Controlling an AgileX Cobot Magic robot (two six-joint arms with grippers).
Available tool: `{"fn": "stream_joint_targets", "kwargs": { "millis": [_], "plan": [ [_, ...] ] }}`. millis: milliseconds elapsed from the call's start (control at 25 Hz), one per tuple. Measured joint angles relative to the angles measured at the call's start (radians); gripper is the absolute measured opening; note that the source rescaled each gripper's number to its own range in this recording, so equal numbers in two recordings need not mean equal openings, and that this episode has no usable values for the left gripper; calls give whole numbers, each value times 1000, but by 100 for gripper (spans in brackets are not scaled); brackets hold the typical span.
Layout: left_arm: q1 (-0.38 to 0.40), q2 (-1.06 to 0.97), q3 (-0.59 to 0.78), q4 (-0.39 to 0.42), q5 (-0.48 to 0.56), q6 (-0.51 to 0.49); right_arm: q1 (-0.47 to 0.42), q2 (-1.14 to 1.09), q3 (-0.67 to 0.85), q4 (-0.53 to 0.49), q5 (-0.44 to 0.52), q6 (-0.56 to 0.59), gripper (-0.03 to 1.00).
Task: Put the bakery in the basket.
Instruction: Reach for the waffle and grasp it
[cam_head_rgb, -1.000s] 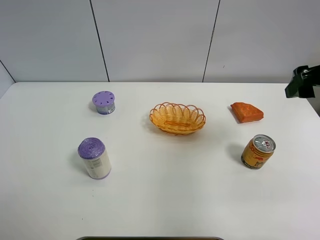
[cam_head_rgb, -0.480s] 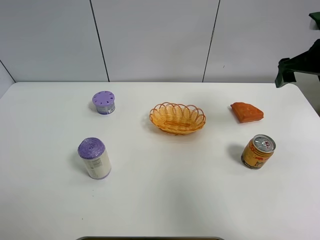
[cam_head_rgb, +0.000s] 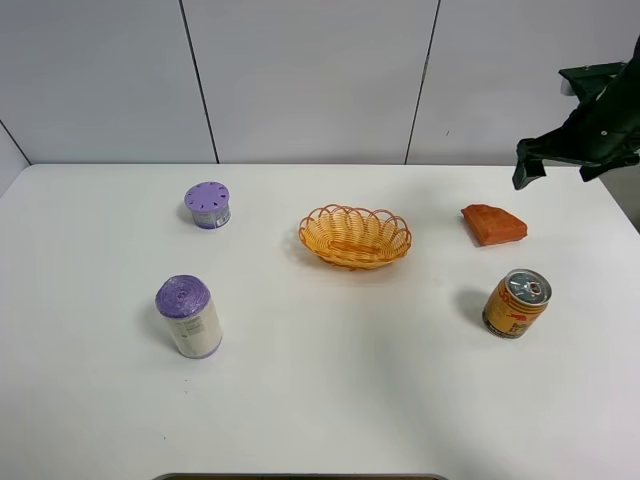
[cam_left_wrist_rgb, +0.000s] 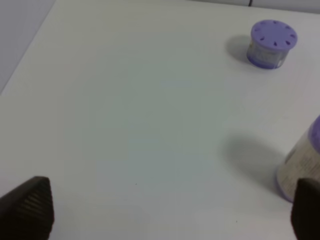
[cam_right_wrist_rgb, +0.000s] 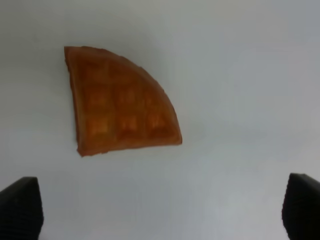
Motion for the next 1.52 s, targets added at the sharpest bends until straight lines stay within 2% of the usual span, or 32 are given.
{"fn": "stream_joint_targets", "kwargs": {
  "millis": [440,880,1520],
  "plan": [
    [0,0,0,0,0,0,0,206,-25,63,-86,-100,85],
    [0,0,0,0,0,0,15,274,-25,81,-192,-142,85],
    [0,0,0,0,0,0,16,348,-26,94,-228,-150,85]
  ]
}}
